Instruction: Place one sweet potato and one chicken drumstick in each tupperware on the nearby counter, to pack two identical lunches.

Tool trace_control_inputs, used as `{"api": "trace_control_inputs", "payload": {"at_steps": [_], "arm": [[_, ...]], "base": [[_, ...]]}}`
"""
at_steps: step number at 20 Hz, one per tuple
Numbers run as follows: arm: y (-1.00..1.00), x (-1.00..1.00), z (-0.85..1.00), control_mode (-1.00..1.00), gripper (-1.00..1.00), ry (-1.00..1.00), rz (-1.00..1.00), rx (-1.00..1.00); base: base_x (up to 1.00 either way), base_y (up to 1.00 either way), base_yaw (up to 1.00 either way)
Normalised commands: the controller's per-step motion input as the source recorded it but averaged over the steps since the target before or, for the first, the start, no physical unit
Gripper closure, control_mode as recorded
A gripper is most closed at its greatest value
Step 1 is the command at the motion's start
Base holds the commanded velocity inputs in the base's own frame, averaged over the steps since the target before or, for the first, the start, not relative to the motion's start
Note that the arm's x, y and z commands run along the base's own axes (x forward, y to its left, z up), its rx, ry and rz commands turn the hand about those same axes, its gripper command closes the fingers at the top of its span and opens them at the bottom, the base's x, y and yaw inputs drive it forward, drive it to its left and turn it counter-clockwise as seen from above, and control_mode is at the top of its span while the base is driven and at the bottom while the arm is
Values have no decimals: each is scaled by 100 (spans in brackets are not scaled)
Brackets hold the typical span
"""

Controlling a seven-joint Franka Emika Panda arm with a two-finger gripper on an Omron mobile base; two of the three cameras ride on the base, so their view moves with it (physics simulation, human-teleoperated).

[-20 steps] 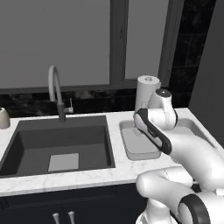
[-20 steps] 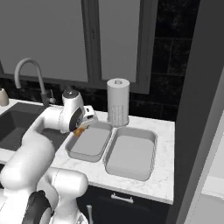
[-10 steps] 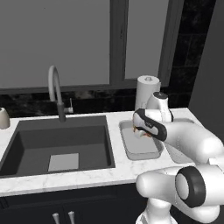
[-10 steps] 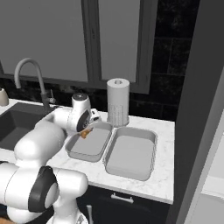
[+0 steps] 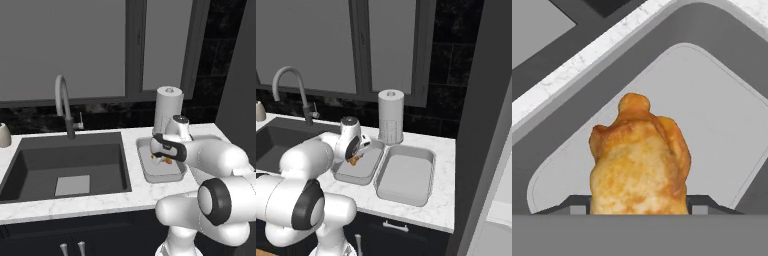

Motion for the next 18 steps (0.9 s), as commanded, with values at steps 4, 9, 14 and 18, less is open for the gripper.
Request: {"api": "trace_control_inputs", "payload": {"at_steps": [4,9,14,18], "arm": [[1,0,-26,-100,100,0,0,0],[7,-4,-2,-100,100,-6,0,0],[4,0,-9,-100,100,-7,0,0],[14,-3,-29,-100,100,0,0,0]], "base": [[0,0,0],[0,0,0],[0,0,0],[0,0,0]]}}
